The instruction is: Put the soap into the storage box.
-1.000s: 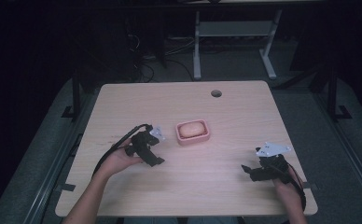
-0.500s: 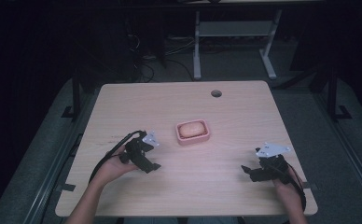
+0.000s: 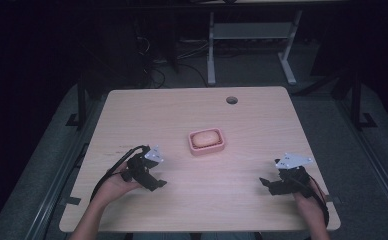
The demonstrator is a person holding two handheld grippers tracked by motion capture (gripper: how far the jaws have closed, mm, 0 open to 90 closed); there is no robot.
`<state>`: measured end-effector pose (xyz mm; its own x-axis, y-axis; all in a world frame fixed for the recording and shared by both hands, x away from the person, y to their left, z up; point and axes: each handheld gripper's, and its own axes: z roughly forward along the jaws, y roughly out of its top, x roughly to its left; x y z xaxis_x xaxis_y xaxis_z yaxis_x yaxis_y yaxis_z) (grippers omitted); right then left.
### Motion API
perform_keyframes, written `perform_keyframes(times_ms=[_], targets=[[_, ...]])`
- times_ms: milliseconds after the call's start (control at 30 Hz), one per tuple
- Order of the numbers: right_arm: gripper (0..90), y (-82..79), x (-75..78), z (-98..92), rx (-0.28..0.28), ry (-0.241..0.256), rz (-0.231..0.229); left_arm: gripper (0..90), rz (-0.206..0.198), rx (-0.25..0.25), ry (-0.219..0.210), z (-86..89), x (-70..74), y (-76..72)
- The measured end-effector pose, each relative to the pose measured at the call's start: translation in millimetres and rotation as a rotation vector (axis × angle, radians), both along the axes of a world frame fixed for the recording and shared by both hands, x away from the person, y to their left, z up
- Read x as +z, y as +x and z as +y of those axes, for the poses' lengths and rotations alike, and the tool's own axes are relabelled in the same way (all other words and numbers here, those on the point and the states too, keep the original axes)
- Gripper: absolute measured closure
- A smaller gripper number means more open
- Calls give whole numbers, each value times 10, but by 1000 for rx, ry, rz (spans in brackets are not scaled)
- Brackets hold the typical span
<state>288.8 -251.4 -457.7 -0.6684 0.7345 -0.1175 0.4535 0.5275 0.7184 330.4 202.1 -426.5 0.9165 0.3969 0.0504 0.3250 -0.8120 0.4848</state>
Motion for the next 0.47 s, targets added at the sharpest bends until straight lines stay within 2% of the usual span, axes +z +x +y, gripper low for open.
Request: perform_keyframes(times_ms=[433, 467], targets=[[140, -13, 7, -10, 10, -9, -5, 203, 6, 48, -6, 206, -94, -187], [139, -14, 9, -6, 13, -17, -7, 203, -6, 45, -5, 221, -87, -189]])
